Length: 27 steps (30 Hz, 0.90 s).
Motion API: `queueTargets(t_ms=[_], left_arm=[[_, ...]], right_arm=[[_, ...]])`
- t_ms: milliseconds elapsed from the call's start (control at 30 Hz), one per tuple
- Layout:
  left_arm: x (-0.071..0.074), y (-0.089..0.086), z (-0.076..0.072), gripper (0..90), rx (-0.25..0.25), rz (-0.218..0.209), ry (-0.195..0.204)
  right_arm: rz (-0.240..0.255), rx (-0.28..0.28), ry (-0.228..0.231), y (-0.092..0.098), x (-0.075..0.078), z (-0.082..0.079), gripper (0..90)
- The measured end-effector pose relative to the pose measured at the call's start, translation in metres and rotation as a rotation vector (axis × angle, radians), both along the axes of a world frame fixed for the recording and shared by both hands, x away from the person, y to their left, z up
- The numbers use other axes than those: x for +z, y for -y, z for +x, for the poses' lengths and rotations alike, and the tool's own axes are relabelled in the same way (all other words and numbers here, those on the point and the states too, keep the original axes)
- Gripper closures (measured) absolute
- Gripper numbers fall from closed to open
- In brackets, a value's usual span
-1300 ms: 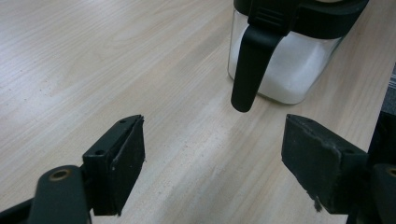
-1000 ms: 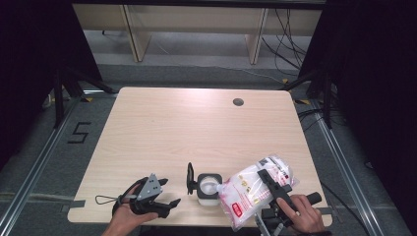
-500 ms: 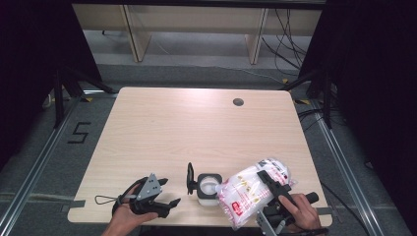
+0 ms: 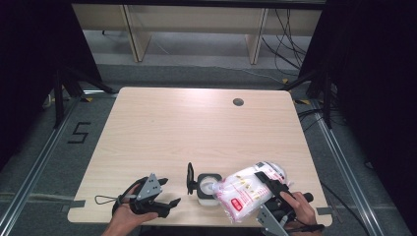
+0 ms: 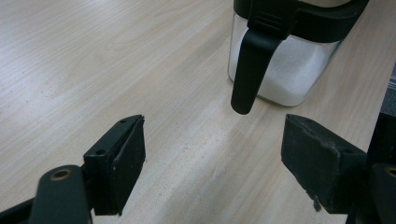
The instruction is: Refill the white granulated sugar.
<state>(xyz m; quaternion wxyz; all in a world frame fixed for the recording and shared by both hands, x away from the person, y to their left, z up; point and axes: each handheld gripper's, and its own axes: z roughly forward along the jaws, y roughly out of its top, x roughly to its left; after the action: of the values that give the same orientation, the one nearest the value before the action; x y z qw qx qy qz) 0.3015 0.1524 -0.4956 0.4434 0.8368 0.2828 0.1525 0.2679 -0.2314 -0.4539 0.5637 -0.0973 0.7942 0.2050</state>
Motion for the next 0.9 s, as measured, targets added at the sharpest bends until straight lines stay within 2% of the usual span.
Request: queueTargets(t_ms=[33, 67, 100, 133, 167, 200, 233, 300, 333, 367, 400, 467, 500, 533, 567, 633, 667, 700, 733, 767, 833, 867, 900], left_arm=[[0.0, 0.0, 0.0, 21.5, 0.0, 0.001, 0.0], [0.0, 0.0, 0.0, 21.5, 0.0, 0.002, 0.0], [0.001, -0.001, 0.001, 21.5, -0.007, 0.008, 0.006], [0.002, -0.002, 0.001, 21.5, -0.013, 0.015, 0.004], [0.001, -0.001, 0.001, 21.5, -0.011, 0.008, 0.004], [0.0, 0.0, 0.0, 21.5, -0.001, -0.003, -0.002], [0.0, 0.0, 0.0, 21.5, 0.0, 0.003, 0.0], [0.0, 0.0, 0.0, 21.5, 0.0, -0.002, -0.001], [0.0, 0.0, 0.0, 21.5, 0.0, -0.002, -0.001], [0.0, 0.0, 0.0, 21.5, 0.0, -0.002, -0.001], [0.0, 0.0, 0.0, 21.5, 0.0, -0.002, -0.002], [0.0, -0.001, 0.0, 21.9, -0.002, 0.006, -0.003], [0.0, 0.0, 0.001, 22.9, -0.003, -0.011, -0.001], [0.001, -0.002, 0.001, 22.9, -0.006, 0.015, 0.002], [0.001, -0.002, 0.001, 22.9, -0.009, 0.001, 0.002], [0.002, -0.003, 0.002, 23.1, -0.025, 0.013, 0.021], [0.002, -0.002, 0.002, 23.1, -0.025, 0.012, 0.019], [0.002, -0.002, 0.002, 23.1, -0.025, 0.013, 0.012], [0.001, -0.002, 0.001, 23.3, -0.015, 0.013, 0.007], [0.001, -0.001, 0.001, 23.4, -0.007, 0.0, -0.006], [0.0, -0.001, 0.0, 23.4, -0.007, -0.006, -0.005], [0.0, -0.001, 0.0, 23.4, -0.005, -0.008, -0.007], [0.001, -0.002, 0.001, 23.5, -0.012, 0.009, 0.001]], right_arm=[[0.071, -0.03, -0.059, 0.001, -0.005, -0.001, 62.1], [0.064, -0.015, -0.05, 0.002, -0.003, 0.001, 62.3], [0.068, -0.007, -0.066, 0.002, -0.002, 0.002, 62.6], [0.105, -0.015, -0.084, 0.003, -0.003, 0.002, 62.8], [0.091, 0.001, -0.08, 0.003, 0.0, 0.005, 63.0], [0.17, -0.021, -0.14, 0.003, -0.004, 0.004, 63.4], [0.181, -0.012, -0.137, 0.004, -0.003, 0.005, 63.6], [0.216, -0.007, -0.164, 0.003, -0.002, 0.007, 64.0], [0.245, -0.022, -0.199, 0.003, -0.002, 0.007, 64.1], [0.246, -0.001, -0.205, 0.004, 0.001, 0.01, 64.4], [0.313, -0.016, -0.258, 0.005, -0.001, 0.012, 65.0], [0.382, -0.007, -0.306, 0.007, -0.001, 0.018, 66.1], [0.417, -0.007, -0.328, 0.008, -0.002, 0.021, 66.8], [0.428, -0.008, -0.334, 0.009, -0.002, 0.023, 67.2], [0.437, -0.013, -0.342, 0.01, -0.002, 0.025, 67.5], [0.466, -0.023, -0.36, 0.012, -0.004, 0.03, 67.8], [0.477, -0.031, -0.372, 0.013, -0.006, 0.032, 67.9], [0.509, -0.033, -0.397, 0.015, -0.008, 0.035, 68.0], [0.514, -0.022, -0.405, 0.015, -0.008, 0.037, 68.0], [0.553, -0.031, -0.425, 0.017, -0.009, 0.04, 68.0], [0.629, -0.025, -0.465, 0.02, -0.011, 0.046, 68.1], [0.648, -0.02, -0.47, 0.021, -0.011, 0.049, 68.1], [0.675, -0.025, -0.486, 0.022, -0.012, 0.051, 68.1]])
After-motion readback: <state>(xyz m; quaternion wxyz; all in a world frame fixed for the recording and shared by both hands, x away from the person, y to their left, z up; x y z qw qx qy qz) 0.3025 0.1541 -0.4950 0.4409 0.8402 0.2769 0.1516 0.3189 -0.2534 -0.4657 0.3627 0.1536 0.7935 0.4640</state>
